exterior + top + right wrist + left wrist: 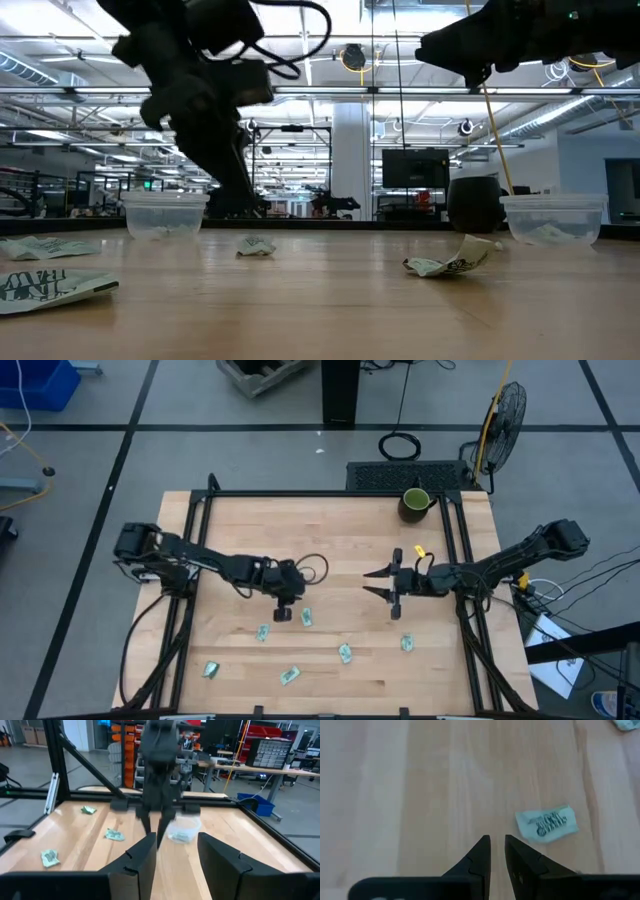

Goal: Pick and place items into bin
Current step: Put the stevia packet into the left transparent bin

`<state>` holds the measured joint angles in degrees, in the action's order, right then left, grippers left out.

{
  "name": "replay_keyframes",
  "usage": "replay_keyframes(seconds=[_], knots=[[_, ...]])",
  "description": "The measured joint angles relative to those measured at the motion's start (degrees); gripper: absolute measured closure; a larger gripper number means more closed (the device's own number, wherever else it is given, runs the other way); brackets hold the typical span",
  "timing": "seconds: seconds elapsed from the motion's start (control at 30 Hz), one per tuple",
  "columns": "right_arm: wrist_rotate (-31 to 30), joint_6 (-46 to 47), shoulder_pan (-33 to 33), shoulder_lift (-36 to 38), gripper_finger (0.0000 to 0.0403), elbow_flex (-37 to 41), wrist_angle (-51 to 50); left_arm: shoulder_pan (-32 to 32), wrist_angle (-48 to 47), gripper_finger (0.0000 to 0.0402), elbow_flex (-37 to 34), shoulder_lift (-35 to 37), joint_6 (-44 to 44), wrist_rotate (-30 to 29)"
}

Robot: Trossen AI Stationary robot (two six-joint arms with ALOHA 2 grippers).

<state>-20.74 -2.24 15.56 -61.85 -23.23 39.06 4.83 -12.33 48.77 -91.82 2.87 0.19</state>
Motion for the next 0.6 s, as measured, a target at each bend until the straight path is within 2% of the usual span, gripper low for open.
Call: replay_keyframes(seconds=[0.2, 0.33, 0.5, 0.6], knots=[[-0.05, 0.20, -0.23, -0.01, 0.0266, -0.01, -0.51, 1.08, 5.11, 0.0339, 0.01, -5.64, -0.18, 0.05], [-0.05, 0.12, -0.23, -0.01, 0.0267, -0.01, -0.71, 0.98, 6.57, 0.0339, 0.02, -5.61, 0.15, 1.87], [-0.05, 0.09, -0.23, -0.01, 0.0267, -0.01, -0.73, 1.06, 11.61, 0.0339, 0.07, -5.60, -0.35, 6.93], [-0.05, 0.09, -0.23, -0.01, 0.0266, -0.01, -0.73, 1.04, 10.44, 0.0339, 0.07, -5.59, -2.29, 7.49]])
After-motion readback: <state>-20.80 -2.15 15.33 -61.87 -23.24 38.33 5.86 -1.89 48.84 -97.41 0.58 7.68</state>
